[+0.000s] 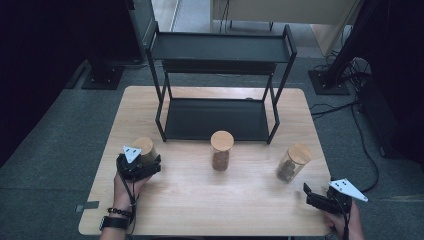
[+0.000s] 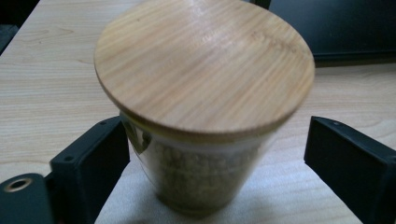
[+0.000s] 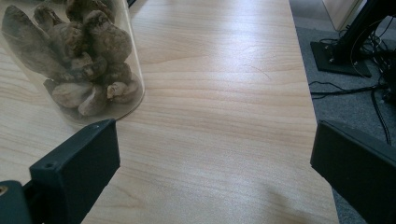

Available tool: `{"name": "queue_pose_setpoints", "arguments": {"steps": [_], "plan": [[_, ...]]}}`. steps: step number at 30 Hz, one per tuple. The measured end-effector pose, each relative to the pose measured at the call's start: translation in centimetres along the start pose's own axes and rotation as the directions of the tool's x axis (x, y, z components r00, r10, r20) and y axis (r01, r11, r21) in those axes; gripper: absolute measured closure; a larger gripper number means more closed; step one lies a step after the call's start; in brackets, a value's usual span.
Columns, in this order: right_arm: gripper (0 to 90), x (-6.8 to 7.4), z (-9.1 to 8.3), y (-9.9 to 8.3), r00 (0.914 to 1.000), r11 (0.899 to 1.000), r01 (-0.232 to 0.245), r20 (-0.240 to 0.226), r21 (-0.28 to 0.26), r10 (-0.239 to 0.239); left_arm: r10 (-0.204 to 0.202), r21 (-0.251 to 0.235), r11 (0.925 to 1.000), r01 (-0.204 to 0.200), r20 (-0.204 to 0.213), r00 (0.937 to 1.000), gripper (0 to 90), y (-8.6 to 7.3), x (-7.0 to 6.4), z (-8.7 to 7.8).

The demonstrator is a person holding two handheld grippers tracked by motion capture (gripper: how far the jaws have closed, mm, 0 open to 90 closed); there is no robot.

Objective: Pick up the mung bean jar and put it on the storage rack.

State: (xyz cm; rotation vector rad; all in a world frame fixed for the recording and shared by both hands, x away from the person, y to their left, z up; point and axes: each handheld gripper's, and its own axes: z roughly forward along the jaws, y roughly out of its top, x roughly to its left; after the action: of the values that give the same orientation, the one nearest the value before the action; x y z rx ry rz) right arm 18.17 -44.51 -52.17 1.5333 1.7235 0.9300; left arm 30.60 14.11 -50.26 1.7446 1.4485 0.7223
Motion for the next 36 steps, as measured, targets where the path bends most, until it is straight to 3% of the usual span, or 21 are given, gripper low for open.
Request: {"name": "queue_pose_setpoints", "arguments": {"steps": [5,11,20,23,31,36], "plan": [[1.0,0.0,0.0,0.0,1.0,1.0,0.002,-0.004,0.001,-0.002,0.018,0.016,0.9997,-0.018,-0.014,0.9997,9.2,0.5,-0.2,0.7],[1.0,0.0,0.0,0.0,1.0,1.0,-0.001,-0.009,0.001,0.001,0.013,0.02,0.9997,-0.012,-0.02,0.9997,11.3,1.0,-0.2,1.0],[1.0,0.0,0.0,0.0,1.0,1.0,0.0,-0.007,0.0,0.0,0.004,0.038,0.9993,-0.003,-0.027,0.9996,21.9,1.4,0.1,1.5],[1.0,0.0,0.0,0.0,1.0,1.0,0.001,-0.005,0.004,-0.001,0.019,0.044,0.9989,-0.017,-0.034,0.9993,23.4,1.6,0.0,1.6],[1.0,0.0,0.0,0.0,1.0,1.0,0.003,-0.005,0.002,-0.003,0.017,0.031,0.9994,-0.016,-0.05,0.9986,25.1,1.5,-0.4,1.6],[1.0,0.0,0.0,0.0,1.0,1.0,0.004,-0.004,0.002,-0.004,0.05,0.033,0.9983,-0.049,-0.036,0.9981,25.1,1.5,-1.2,1.4]]}}
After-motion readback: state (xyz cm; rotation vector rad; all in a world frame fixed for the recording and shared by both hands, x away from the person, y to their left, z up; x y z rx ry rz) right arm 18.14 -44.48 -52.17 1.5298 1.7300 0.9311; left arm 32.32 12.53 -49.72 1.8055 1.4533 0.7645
